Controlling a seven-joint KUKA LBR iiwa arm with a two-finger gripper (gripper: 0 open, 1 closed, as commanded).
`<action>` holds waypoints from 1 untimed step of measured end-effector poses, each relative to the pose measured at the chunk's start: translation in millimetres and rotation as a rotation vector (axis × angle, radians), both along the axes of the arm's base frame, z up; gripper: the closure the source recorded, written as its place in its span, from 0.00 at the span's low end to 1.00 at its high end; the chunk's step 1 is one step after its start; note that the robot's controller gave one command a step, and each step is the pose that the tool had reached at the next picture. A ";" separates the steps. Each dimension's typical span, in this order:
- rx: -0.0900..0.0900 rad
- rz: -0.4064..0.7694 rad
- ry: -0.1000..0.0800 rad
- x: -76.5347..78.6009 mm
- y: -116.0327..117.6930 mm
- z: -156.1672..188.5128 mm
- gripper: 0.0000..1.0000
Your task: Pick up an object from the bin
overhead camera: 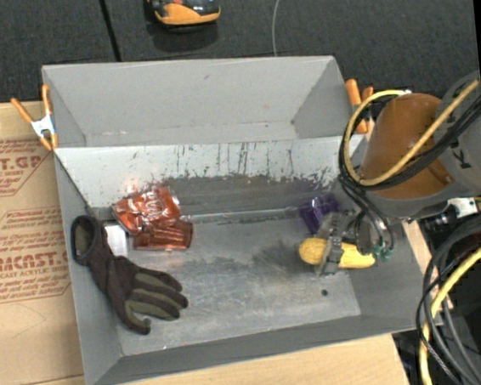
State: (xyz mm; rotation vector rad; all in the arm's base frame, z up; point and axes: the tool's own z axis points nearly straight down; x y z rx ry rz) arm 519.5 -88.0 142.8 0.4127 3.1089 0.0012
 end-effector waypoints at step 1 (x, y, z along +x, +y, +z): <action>-0.003 0.018 -0.005 6.6 2.1 -36.3 1.00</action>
Offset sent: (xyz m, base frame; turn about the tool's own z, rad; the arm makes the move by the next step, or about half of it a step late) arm 0.0132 -0.0001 0.1163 -0.0368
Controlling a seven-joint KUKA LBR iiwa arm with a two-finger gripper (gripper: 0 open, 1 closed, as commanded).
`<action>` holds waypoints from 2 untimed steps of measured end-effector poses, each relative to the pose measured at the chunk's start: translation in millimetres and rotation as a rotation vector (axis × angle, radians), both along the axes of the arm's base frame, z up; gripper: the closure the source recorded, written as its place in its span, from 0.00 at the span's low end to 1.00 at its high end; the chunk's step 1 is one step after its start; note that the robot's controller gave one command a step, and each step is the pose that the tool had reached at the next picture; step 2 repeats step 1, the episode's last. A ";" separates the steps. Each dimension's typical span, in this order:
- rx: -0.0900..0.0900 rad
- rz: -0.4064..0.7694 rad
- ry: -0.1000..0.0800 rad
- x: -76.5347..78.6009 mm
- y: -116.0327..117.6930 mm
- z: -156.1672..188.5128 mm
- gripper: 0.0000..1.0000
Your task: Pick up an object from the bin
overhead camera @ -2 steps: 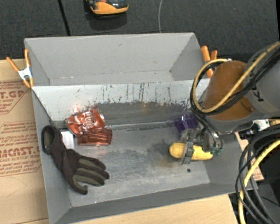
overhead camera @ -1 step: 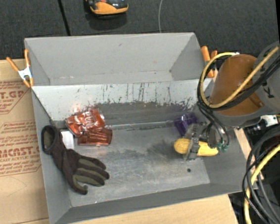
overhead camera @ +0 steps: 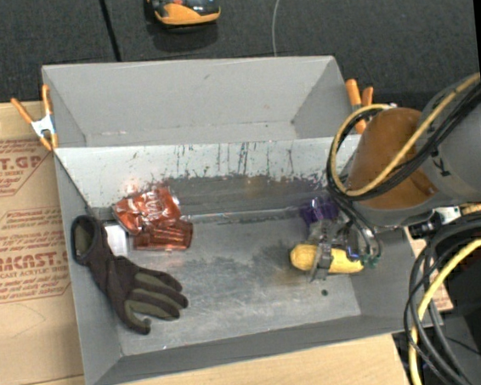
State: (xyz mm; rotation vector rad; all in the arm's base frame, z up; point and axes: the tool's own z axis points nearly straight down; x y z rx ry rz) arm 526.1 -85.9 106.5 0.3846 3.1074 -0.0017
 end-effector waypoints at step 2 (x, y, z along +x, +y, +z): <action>0.001 0.020 -0.001 8.8 -1.8 157.5 1.00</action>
Offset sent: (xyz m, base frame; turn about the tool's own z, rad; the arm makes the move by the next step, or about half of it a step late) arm 0.0000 0.0000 0.0000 0.0000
